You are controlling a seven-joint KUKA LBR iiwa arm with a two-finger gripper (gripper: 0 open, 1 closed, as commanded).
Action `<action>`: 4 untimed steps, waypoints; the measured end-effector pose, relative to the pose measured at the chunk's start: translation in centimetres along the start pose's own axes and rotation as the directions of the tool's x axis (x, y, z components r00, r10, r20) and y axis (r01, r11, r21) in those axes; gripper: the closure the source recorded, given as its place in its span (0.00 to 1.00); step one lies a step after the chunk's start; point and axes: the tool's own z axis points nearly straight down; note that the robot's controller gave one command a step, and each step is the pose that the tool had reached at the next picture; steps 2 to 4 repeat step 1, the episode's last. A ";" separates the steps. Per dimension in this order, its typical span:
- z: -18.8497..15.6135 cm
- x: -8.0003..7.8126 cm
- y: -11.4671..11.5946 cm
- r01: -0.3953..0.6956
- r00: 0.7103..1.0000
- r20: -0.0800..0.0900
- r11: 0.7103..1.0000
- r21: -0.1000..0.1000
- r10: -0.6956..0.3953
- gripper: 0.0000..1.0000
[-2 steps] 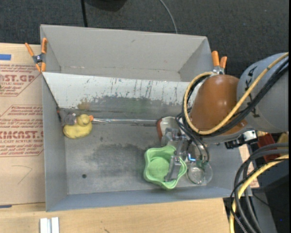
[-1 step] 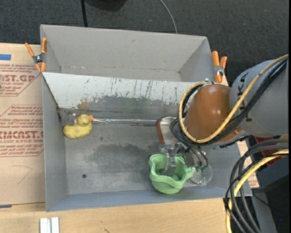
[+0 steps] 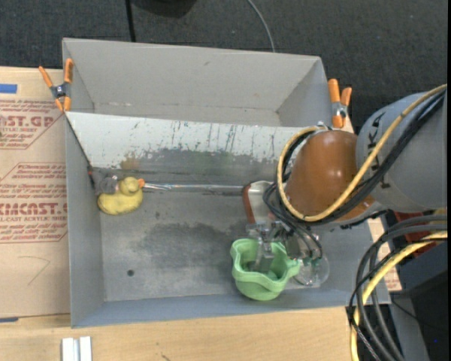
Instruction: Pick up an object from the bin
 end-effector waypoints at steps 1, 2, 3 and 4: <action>-16.7 -1.0 -0.6 0.026 1.000 0.009 1.000 0.001 -0.026 1.00; -16.7 -1.0 -0.6 0.026 1.000 0.009 1.000 0.001 -0.026 1.00; -16.7 -1.0 -0.6 0.026 1.000 0.009 1.000 0.001 -0.026 1.00; -16.7 -1.0 -0.6 0.026 1.000 0.009 1.000 0.001 -0.026 1.00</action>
Offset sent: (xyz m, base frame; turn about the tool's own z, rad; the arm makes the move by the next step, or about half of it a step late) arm 0.0000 0.0000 0.0000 0.0000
